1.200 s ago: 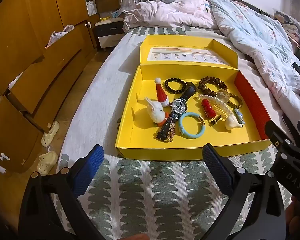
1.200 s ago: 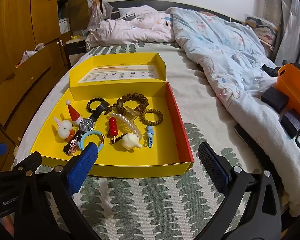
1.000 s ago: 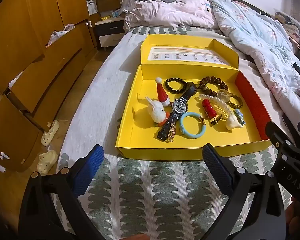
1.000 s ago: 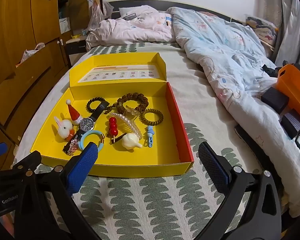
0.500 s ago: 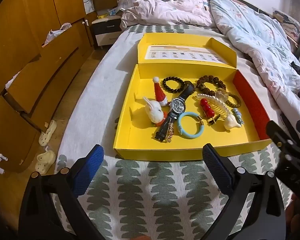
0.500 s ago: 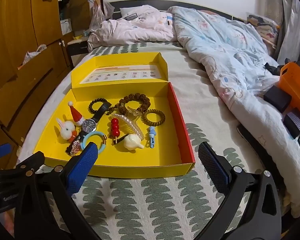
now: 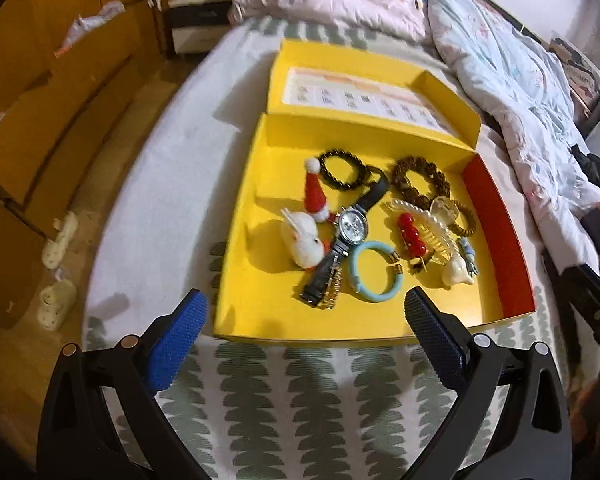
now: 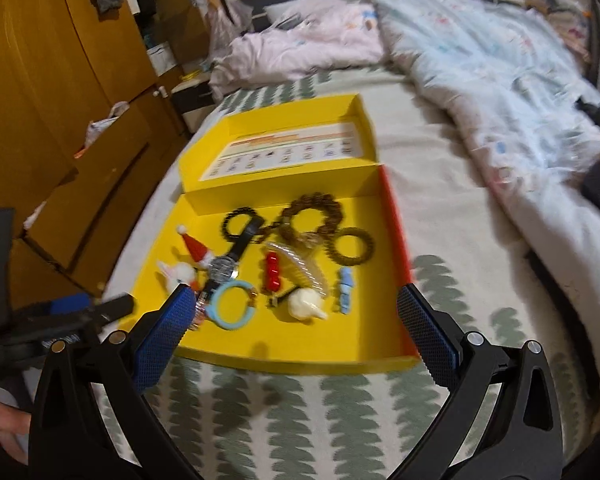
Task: Organize jewelry
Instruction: 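Move both tools forward over the yellow jewelry box, then grasp the white bulb ornament with the right tool while the left tool grasps a silver charm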
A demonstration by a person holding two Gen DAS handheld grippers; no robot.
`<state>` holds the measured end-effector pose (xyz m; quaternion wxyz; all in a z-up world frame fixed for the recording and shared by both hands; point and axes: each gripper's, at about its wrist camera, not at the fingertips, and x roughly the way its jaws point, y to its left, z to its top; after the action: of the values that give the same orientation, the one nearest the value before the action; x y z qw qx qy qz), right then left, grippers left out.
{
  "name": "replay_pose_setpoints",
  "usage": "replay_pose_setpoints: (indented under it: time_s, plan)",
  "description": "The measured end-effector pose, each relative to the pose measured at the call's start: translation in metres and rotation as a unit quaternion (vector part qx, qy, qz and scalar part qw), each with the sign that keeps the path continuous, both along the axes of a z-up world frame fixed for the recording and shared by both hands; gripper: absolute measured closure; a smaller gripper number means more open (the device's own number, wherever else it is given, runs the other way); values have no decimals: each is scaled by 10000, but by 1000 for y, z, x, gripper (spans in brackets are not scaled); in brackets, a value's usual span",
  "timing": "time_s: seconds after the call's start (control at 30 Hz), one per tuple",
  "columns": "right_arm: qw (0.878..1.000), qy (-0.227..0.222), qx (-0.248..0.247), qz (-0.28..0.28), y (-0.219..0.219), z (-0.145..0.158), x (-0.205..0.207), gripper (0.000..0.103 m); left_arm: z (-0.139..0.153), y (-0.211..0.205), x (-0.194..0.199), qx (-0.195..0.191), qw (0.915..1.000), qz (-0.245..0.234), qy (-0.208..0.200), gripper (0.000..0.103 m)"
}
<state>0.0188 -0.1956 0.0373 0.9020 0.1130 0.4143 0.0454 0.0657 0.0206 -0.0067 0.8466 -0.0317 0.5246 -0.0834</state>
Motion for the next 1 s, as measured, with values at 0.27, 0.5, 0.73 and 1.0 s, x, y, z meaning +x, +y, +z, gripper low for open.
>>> replay_pose_setpoints:
  time_s: [0.27, 0.5, 0.73, 1.0]
  plan:
    - [9981, 578, 36, 215, 5, -23, 45, 3, -16, -10, 16, -80, 9983, -438, 383, 5]
    - [9906, 1313, 137, 354, 7, -64, 77, 20, -40, -17, 36, -154, 9949, -588, 802, 5]
    - [9864, 1623, 23, 275, 2, -86, 81, 26, -56, -21, 44, -164, 9920, -646, 1068, 5]
    - [9842, 1719, -216, 361, 13, -96, 80, 42, -62, -9, 50, -250, 9909, -573, 1193, 5]
